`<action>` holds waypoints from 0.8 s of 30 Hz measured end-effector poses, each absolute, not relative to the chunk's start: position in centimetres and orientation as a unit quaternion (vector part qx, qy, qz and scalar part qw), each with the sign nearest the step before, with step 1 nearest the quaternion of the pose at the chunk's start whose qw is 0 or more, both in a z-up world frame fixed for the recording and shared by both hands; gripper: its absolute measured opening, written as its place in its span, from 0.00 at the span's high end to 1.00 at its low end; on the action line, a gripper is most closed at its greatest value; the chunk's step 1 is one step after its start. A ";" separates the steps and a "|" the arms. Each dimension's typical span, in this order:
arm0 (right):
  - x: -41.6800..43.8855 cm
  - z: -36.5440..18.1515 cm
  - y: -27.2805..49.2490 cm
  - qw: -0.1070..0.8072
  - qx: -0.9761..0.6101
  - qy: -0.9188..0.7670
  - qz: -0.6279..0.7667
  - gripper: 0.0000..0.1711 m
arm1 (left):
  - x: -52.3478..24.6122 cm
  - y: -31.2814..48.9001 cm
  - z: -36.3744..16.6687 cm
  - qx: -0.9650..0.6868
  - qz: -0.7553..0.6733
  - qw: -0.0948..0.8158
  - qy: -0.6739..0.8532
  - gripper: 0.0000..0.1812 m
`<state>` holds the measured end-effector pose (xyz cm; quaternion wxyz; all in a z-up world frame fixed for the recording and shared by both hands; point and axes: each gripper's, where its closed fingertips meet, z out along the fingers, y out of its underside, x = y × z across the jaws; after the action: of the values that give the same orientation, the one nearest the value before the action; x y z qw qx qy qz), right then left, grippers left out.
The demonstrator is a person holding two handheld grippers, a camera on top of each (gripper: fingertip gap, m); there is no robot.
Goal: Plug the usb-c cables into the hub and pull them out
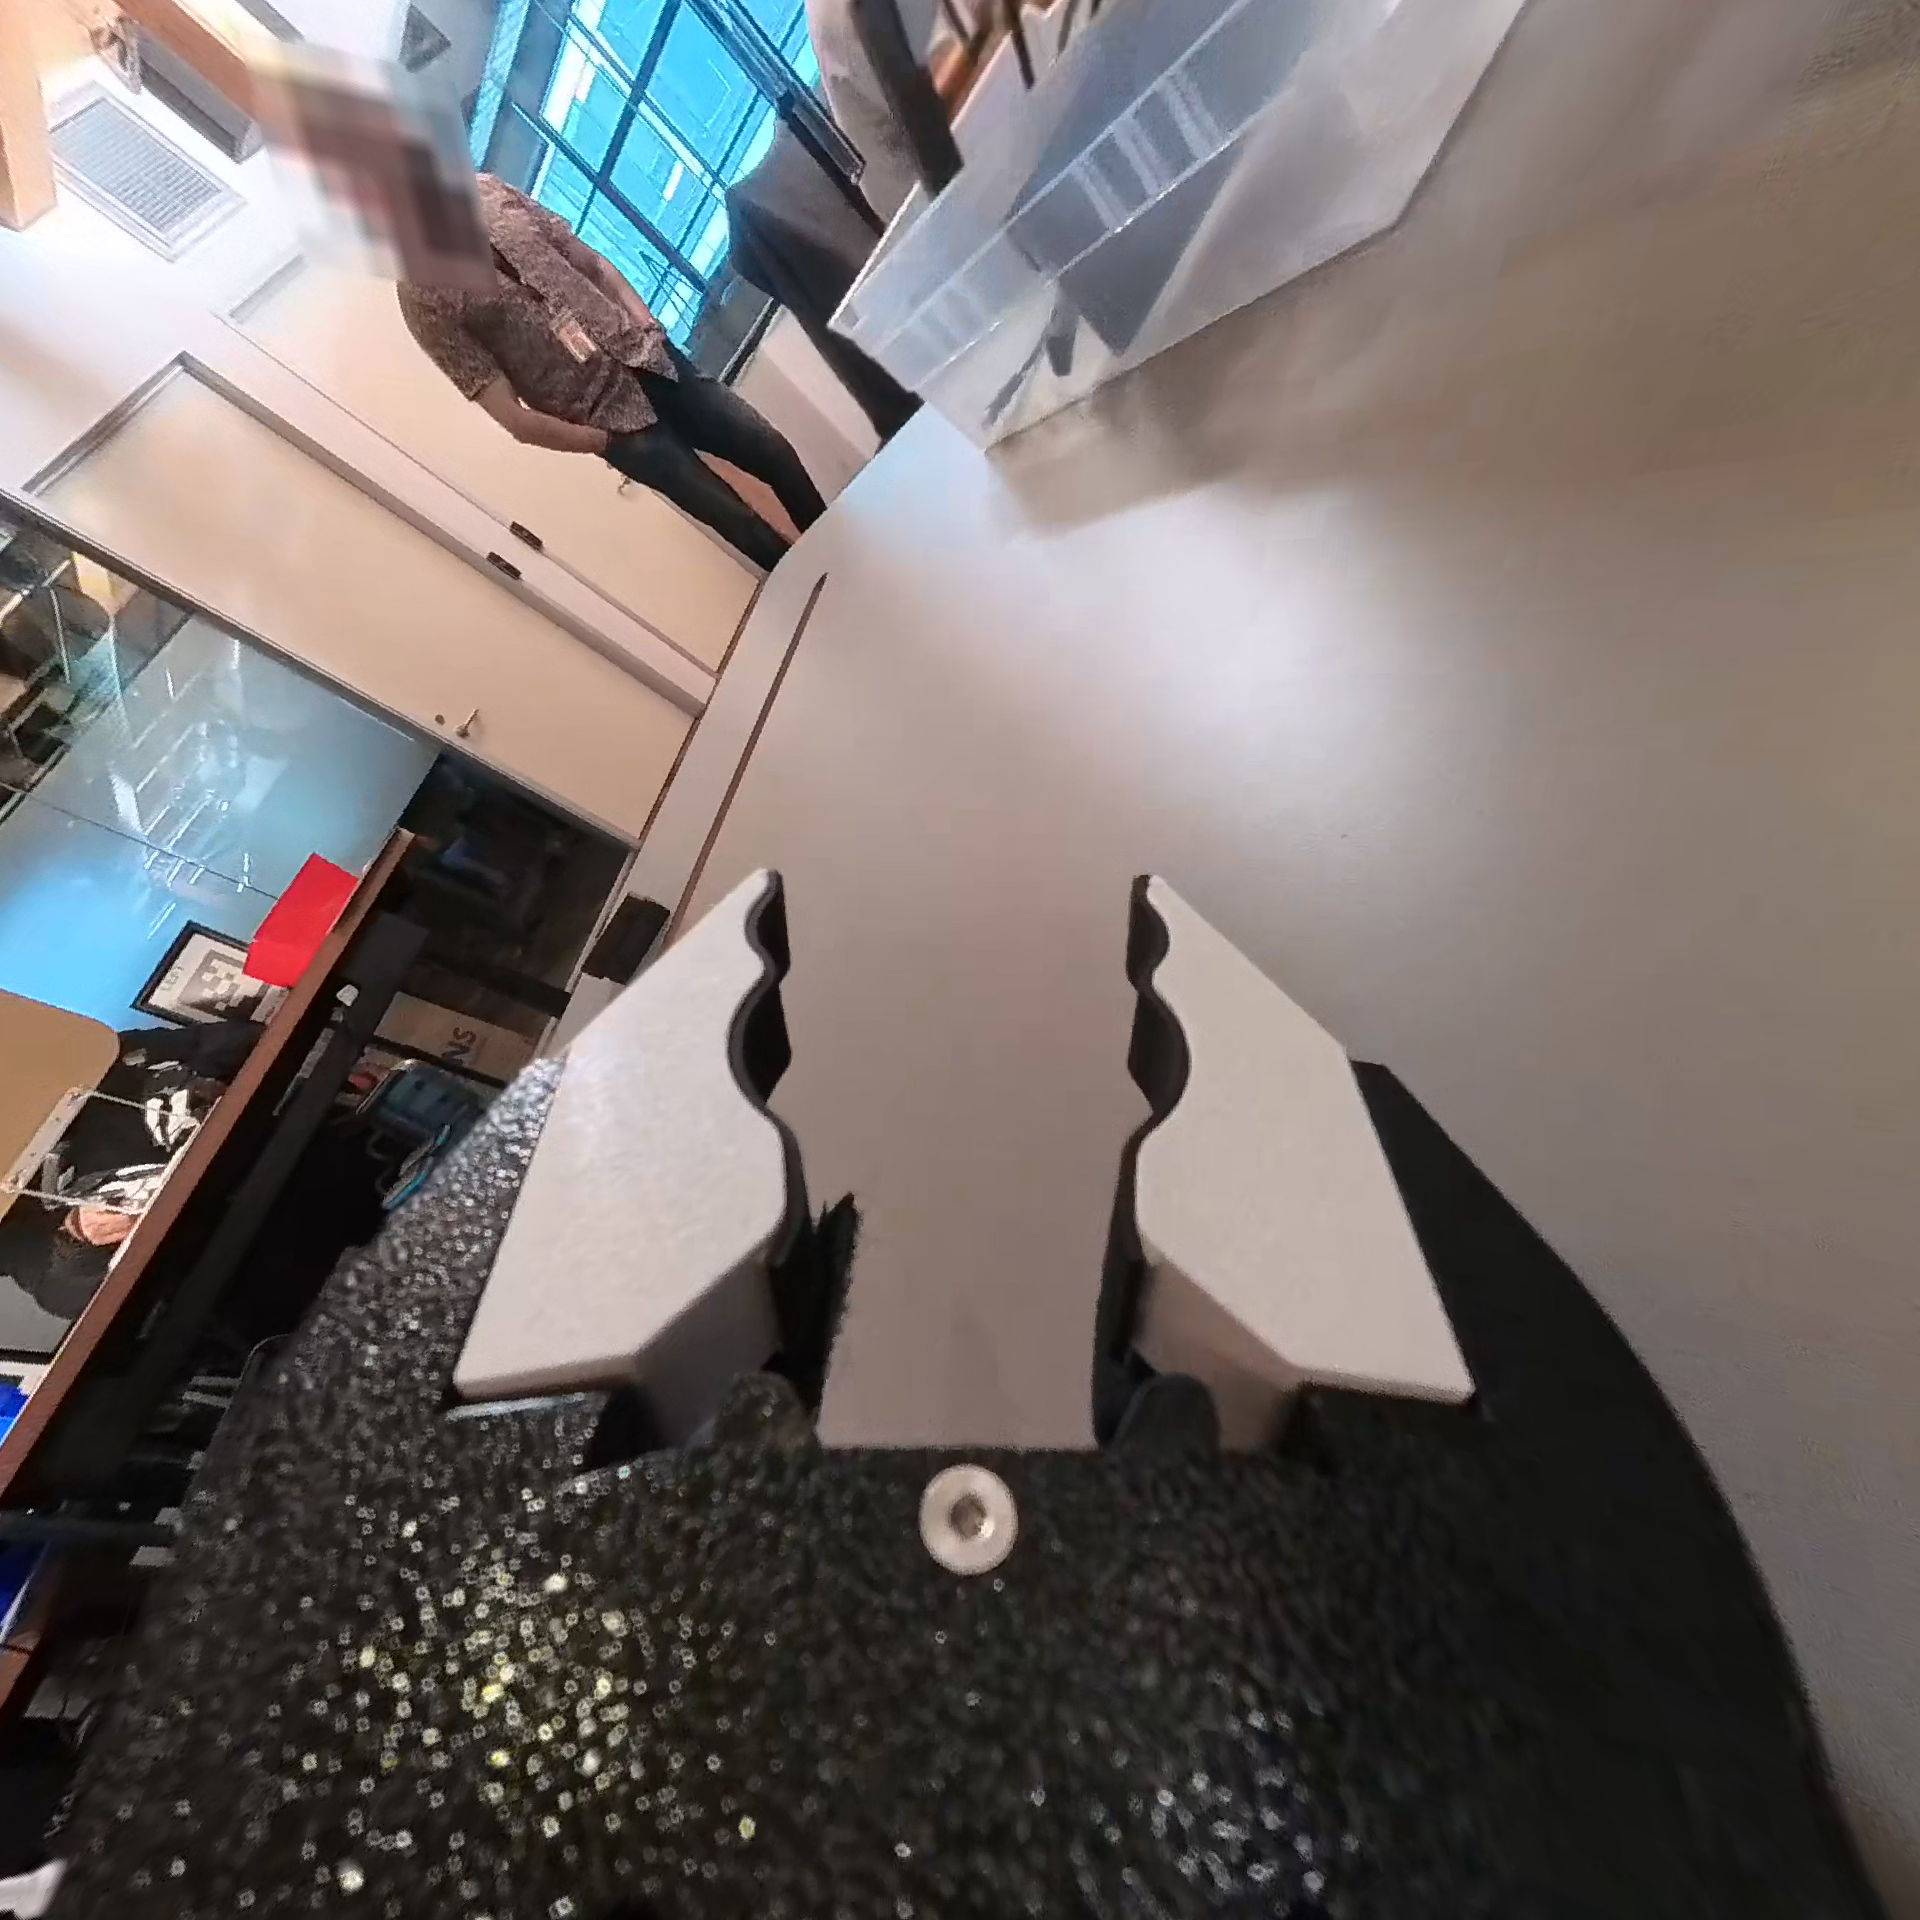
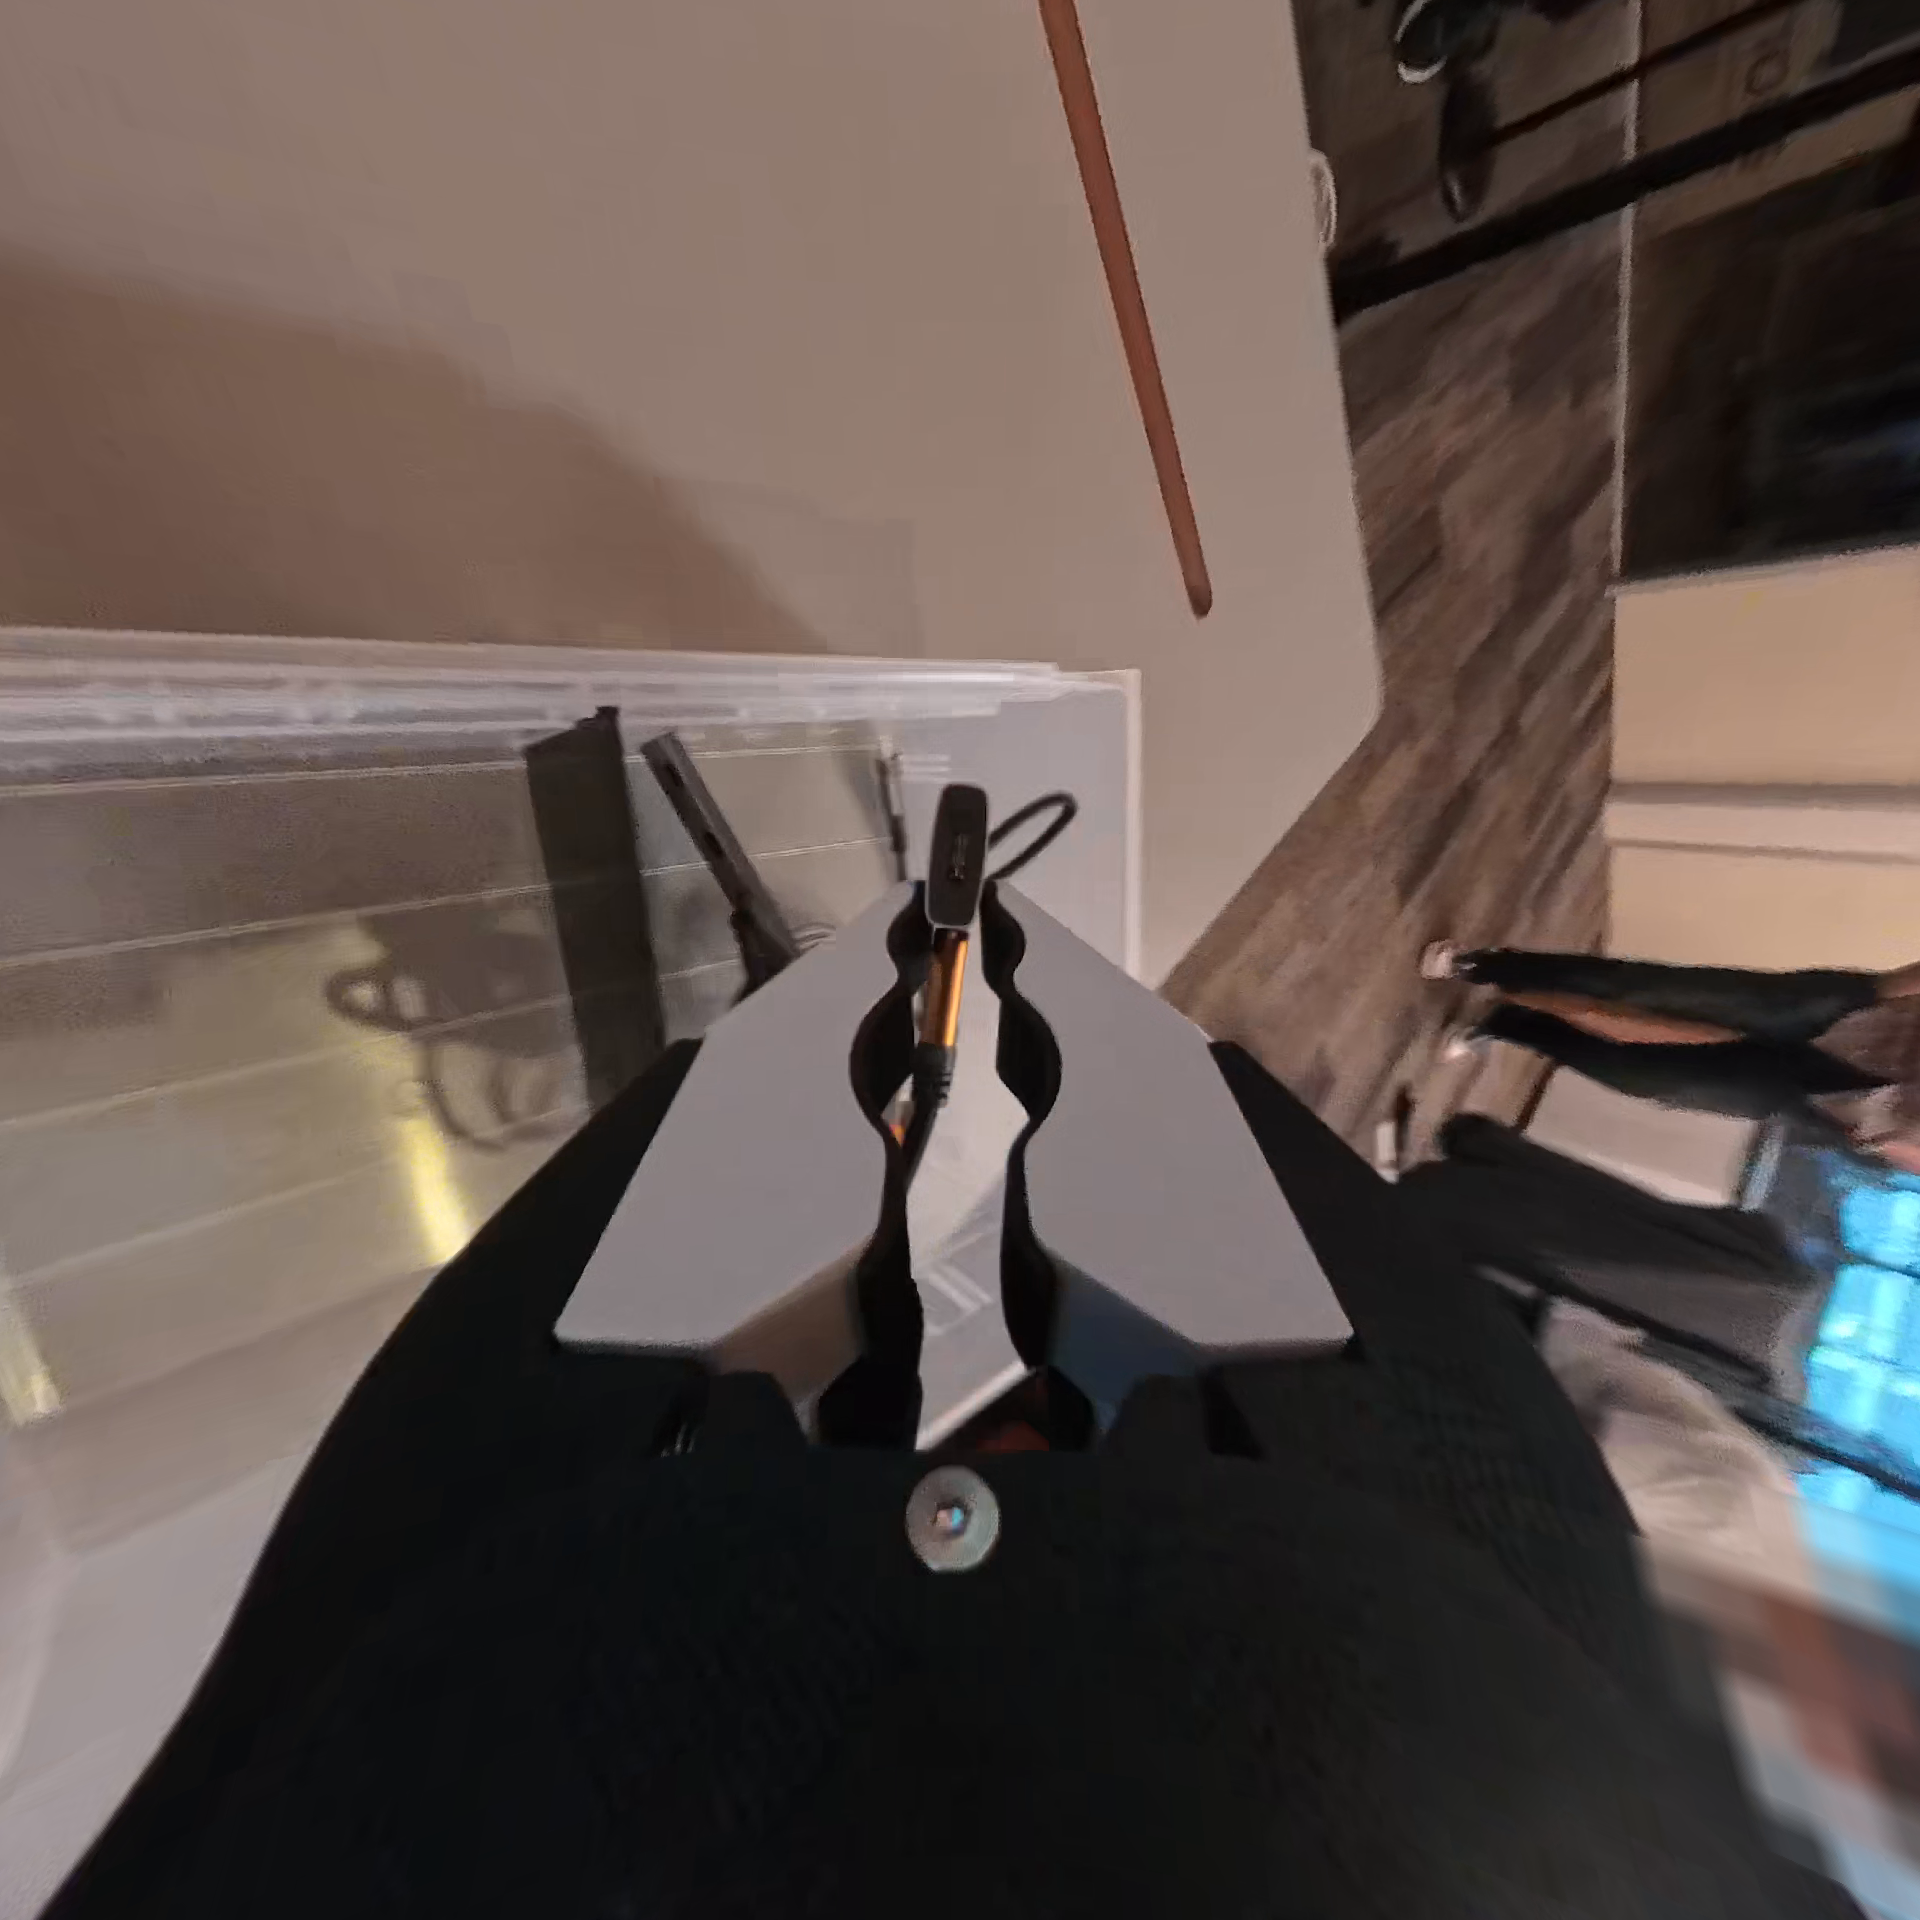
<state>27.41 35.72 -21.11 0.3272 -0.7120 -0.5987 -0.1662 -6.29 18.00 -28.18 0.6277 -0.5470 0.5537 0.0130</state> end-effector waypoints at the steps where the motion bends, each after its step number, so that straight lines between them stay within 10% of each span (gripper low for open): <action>1: 28.1 -22.4 35.8 0.311 -0.739 -0.578 -0.150 0.96 | -6.3 18.0 -28.2 -0.549 0.008 0.627 0.553 0.65; 9: 30.6 -21.9 36.4 0.349 -0.843 -0.400 -0.089 0.74 | -6.1 18.0 -28.5 -0.554 -0.008 0.621 0.554 0.62; 17: 33.6 -12.0 27.5 0.621 -0.723 -0.263 -0.151 0.54 | -7.3 19.4 -26.3 -0.565 0.001 0.670 0.481 0.28; 24: 38.1 -17.3 18.9 0.675 -0.720 -0.114 -0.114 0.48 | -7.3 19.7 -25.9 -0.611 -0.023 0.655 0.444 0.16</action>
<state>38.11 18.89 -17.30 0.6753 -0.7197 -0.1144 -0.1137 -7.27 19.70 -25.95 0.6555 -0.6108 0.4435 -0.0234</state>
